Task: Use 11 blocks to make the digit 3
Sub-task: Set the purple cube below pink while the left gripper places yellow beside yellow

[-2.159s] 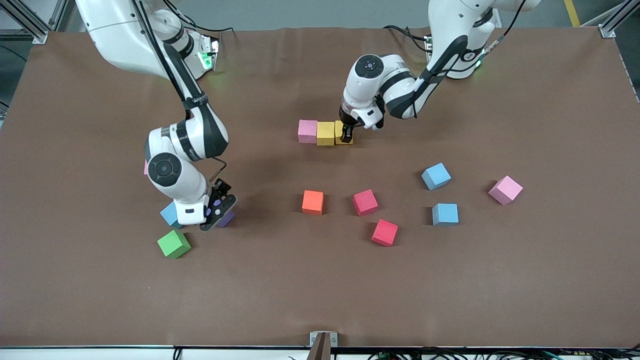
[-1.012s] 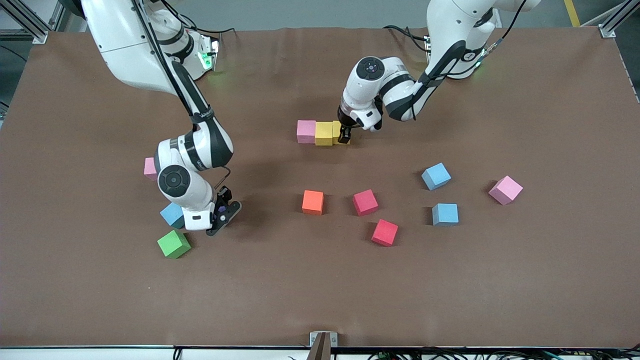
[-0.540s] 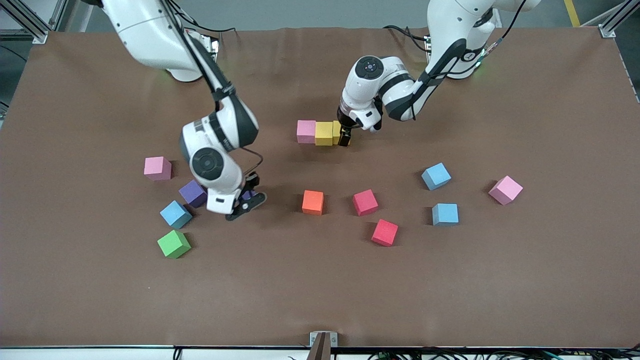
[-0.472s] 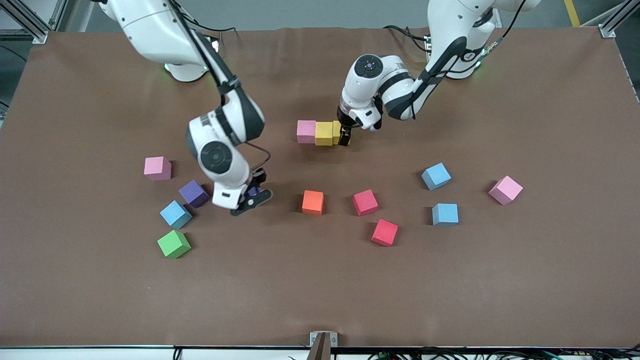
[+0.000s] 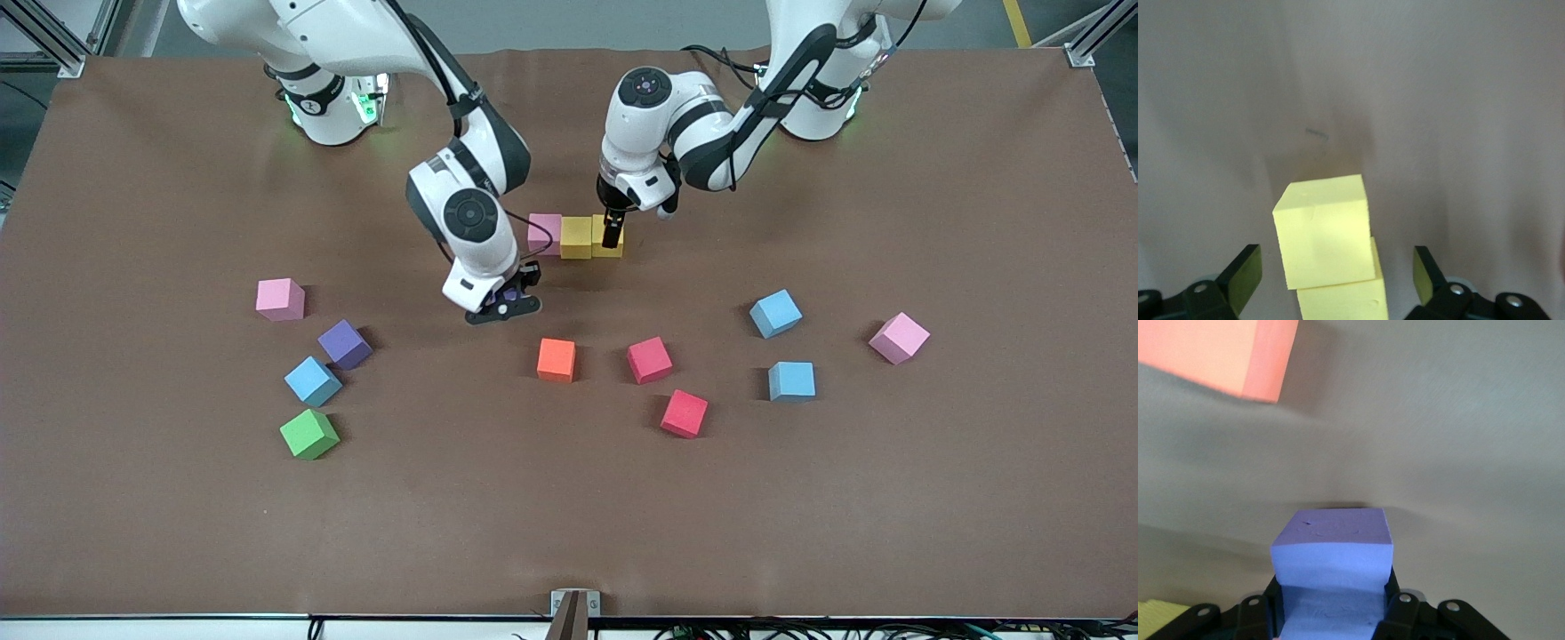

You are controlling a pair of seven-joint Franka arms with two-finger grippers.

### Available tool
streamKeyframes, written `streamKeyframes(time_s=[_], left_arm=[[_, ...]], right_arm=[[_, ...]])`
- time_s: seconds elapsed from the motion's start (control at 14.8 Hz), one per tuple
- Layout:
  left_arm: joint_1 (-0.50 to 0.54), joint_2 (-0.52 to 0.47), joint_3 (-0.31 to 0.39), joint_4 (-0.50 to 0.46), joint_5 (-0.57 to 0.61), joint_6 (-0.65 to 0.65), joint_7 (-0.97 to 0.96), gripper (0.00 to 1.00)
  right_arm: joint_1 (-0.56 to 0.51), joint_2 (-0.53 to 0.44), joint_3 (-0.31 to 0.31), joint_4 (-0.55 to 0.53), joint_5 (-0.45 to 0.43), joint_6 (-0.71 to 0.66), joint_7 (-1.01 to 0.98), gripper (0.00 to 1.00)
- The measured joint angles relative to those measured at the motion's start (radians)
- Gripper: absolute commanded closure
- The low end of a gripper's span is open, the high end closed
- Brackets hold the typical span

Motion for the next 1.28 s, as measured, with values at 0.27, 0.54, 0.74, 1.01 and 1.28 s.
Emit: streamKeyframes(time_s=[0.27, 0.54, 0.74, 1.01, 1.28], left_arm=[[0.028, -0.046, -0.001, 0.079, 0.0, -0.15, 0.035, 0.0], [0.093, -0.034, 0.001, 0.194, -0.017, -0.286, 0.177, 0.0], [0.158, 0.009, 0.002, 0.302, -0.022, -0.38, 0.306, 0.0], [0.224, 0.134, 0.006, 0.482, -0.023, -0.432, 0.444, 0.0], [0.23, 0.299, 0.025, 0.671, -0.023, -0.435, 0.492, 0.0]], right_arm=[[0.062, 0.0, 0.0, -0.045, 0.017, 0.065, 0.125, 0.72], [0.103, 0.0, 0.0, -0.046, 0.029, 0.086, 0.178, 0.72], [0.124, 0.0, 0.0, -0.048, 0.031, 0.094, 0.188, 0.71], [0.128, 0.0, 0.0, -0.054, 0.031, 0.097, 0.188, 0.71], [0.128, 0.0, -0.001, -0.055, 0.031, 0.098, 0.19, 0.7]])
